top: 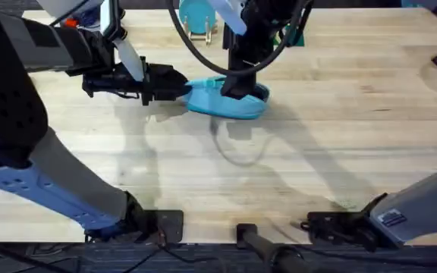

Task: Unzip the bag, pick up the pens from the table one at a time and place them inside, then zip the bag closed.

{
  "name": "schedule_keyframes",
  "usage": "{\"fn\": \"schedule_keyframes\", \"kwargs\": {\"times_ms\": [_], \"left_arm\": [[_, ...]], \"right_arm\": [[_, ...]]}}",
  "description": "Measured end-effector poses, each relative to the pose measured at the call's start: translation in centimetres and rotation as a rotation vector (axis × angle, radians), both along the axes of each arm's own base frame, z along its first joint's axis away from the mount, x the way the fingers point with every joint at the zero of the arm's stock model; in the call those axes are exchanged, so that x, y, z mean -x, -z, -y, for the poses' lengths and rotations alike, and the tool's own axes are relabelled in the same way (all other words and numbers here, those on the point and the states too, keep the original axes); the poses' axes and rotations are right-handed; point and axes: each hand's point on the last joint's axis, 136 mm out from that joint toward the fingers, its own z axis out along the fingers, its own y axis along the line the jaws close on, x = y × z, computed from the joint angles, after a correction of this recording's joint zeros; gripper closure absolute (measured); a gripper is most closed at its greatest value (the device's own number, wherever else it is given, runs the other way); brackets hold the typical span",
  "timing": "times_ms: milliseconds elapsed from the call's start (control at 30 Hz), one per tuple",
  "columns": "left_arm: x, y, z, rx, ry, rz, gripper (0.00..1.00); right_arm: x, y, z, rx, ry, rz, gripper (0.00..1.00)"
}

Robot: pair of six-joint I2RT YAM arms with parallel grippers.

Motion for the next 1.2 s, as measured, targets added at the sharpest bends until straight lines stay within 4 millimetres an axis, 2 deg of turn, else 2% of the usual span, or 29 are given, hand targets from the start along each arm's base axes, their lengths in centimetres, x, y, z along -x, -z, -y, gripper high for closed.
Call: {"fn": "schedule_keyframes", "kwargs": {"times_ms": [233, 500, 867, 1067, 1200], "left_arm": [[0.0, 0.0, 0.0, 0.0, 0.0, 0.0, 0.962], [0.0, 0.0, 0.0, 0.0, 0.0, 0.0, 0.962], [0.0, 0.0, 0.0, 0.0, 0.0, 0.0, 0.962], [0.0, 0.0, 0.0, 0.0, 0.0, 0.0, 0.962], [0.0, 0.0, 0.0, 0.0, 0.0, 0.0, 0.962]], "right_arm": [[-0.1, 0.3, -0.2, 0.001, -0.001, -0.005, 0.011], [-0.4, 2.8, -0.9, 0.033, -0.012, -0.05, 0.01], [-0.5, 3.1, -1.1, 0.034, -0.015, -0.053, 0.009], [-0.8, 5.1, -1.4, 0.059, -0.015, -0.086, 0.011], [-1.2, 5.5, -1.7, 0.055, -0.015, -0.081, 0.011]]}}
